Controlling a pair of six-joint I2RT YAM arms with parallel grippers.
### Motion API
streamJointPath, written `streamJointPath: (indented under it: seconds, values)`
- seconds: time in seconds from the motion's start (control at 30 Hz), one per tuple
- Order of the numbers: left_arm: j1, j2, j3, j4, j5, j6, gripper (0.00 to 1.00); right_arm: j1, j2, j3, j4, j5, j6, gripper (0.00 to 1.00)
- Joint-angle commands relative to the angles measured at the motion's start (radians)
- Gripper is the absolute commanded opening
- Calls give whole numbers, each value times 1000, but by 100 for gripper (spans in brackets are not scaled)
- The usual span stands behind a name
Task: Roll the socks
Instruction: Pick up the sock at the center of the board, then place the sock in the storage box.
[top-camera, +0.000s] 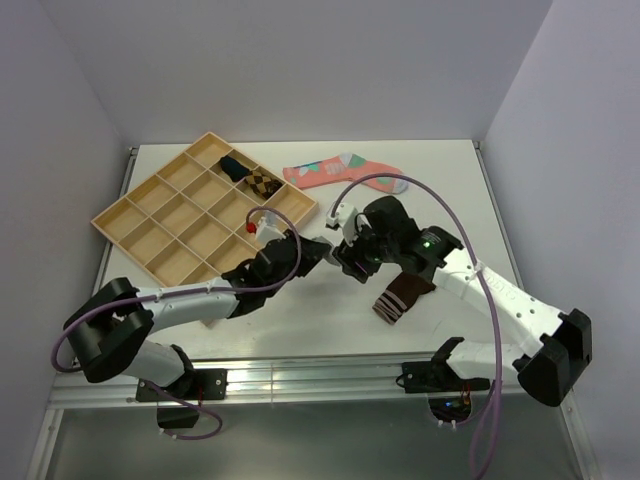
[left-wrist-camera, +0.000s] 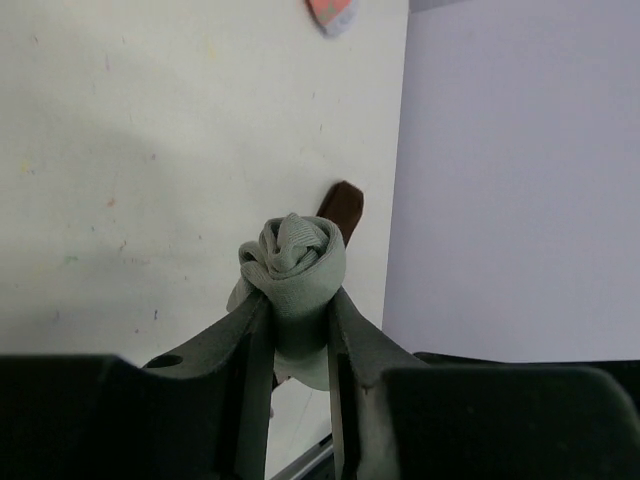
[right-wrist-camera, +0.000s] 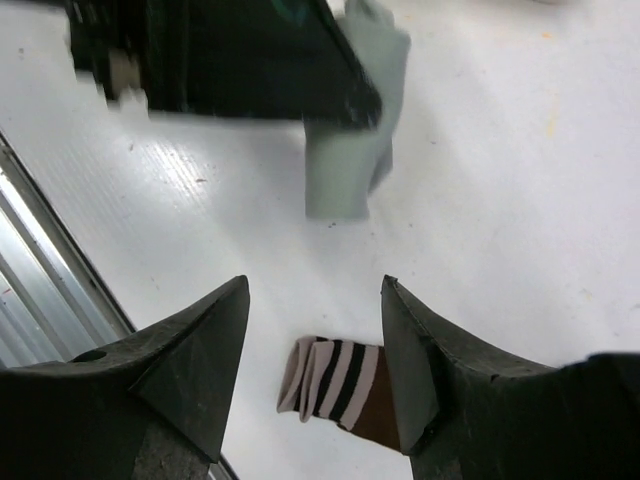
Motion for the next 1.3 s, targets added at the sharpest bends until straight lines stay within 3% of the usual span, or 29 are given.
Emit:
streamJointPath:
  seconds: [0.0,0.27,0.43,0.57,0.93,1.27]
  values:
    - [59,-73,52,33,26,66,0,-39,-64,20,-29,12,-17,63]
    - [298,-66,194,-22,225,210,0,-237,-107,27,-61,-60,-82,64]
    - [470,49,276,7,388,262,0,-312,-105,33,-72,-108,-105,64]
    - [544,192,341,46,500,281,0,-348,-94,27,-69,-128,-117,64]
    - [605,496,466,121,626,308,0,-418,-55,-8,-40,-163,-148,61]
    - [610,659,601,-54,585,328,0,-452,-51,-36,-37,-182,-172,61]
